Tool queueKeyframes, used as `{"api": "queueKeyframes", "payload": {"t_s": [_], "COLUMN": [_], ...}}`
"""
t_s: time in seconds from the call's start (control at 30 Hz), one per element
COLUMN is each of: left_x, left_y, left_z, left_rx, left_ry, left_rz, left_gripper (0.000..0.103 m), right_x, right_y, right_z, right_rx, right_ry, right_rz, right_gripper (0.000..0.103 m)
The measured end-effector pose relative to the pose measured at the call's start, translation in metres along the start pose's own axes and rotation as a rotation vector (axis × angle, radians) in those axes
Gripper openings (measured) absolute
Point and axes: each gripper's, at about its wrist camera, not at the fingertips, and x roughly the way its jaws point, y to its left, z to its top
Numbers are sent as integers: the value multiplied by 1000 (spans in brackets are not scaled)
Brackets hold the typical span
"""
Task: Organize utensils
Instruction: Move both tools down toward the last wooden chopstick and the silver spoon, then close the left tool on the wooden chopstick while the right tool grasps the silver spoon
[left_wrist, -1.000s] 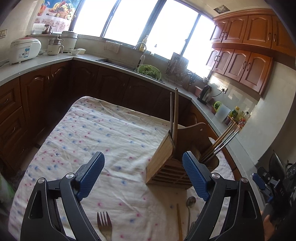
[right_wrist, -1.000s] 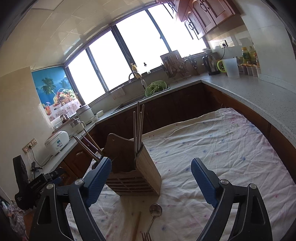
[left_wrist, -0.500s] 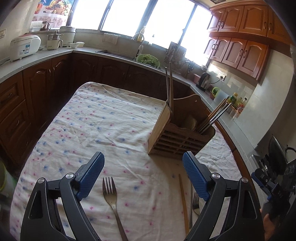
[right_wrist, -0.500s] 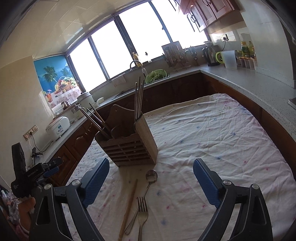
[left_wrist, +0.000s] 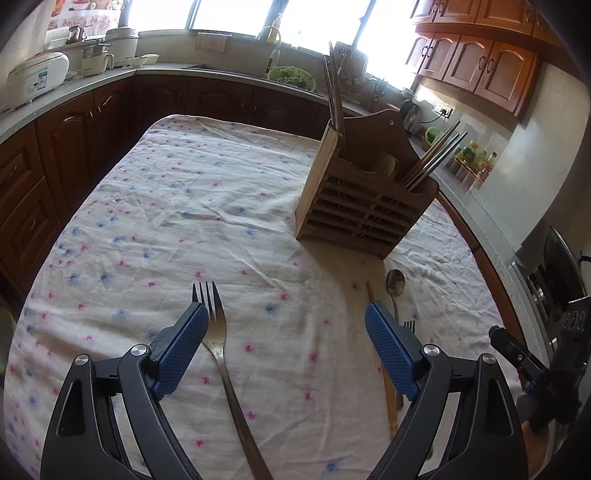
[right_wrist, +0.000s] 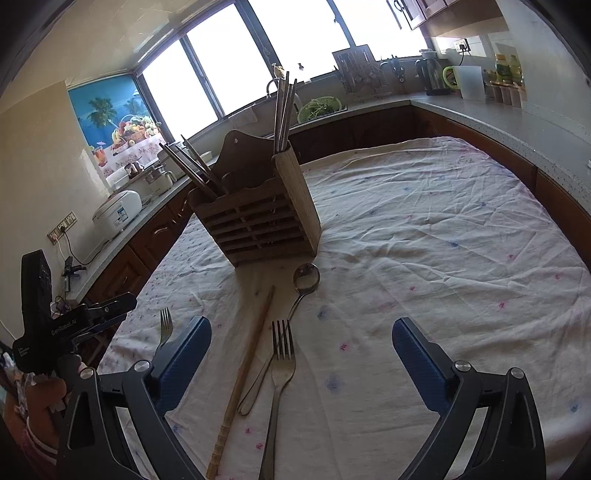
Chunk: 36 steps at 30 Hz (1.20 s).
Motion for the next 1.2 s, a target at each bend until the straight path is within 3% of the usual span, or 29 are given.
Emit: {"api": "queueKeyframes", "payload": {"t_s": [0.17, 0.37, 0.43, 0.47, 0.53, 0.6, 0.77, 0.8, 0.93, 1.1, 1.2], "left_x": [12, 39, 50, 58, 75, 91, 124, 128, 121, 107, 104], "left_y": [-18, -48, -61, -67, -79, -90, -106, -107, -104, -74, -55], "left_z": [-1, 1, 2, 2, 2, 3, -2, -4, -10, -8, -4], "left_rx": [52, 136, 168, 185, 210, 232, 282, 299, 375, 339, 258], "left_ry": [39, 96, 119, 139, 178, 209, 271, 283, 262, 286, 301], "left_rz": [-16, -48, -62, -71, -77, -84, -72, -61, -32, -41, -53], "left_gripper": [89, 87, 75, 72, 56, 49, 44, 34, 15, 13, 19], "right_x": [13, 30, 35, 38, 41, 44, 54, 56, 69, 96, 114], "right_y": [-2, -15, -20, -23, -27, -30, -36, -37, -37, -30, -24], "right_z": [6, 18, 23, 24, 28, 31, 35, 35, 36, 41, 45], "right_rx": [9, 33, 49, 53, 57, 62, 69, 70, 68, 20, -23], "right_ry": [20, 39, 50, 50, 48, 47, 62, 68, 92, 140, 171], "right_rz": [1, -15, -15, -17, -27, -31, -35, -34, -20, -7, -1], "right_gripper": [95, 65, 58, 58, 57, 56, 52, 52, 52, 52, 52]}}
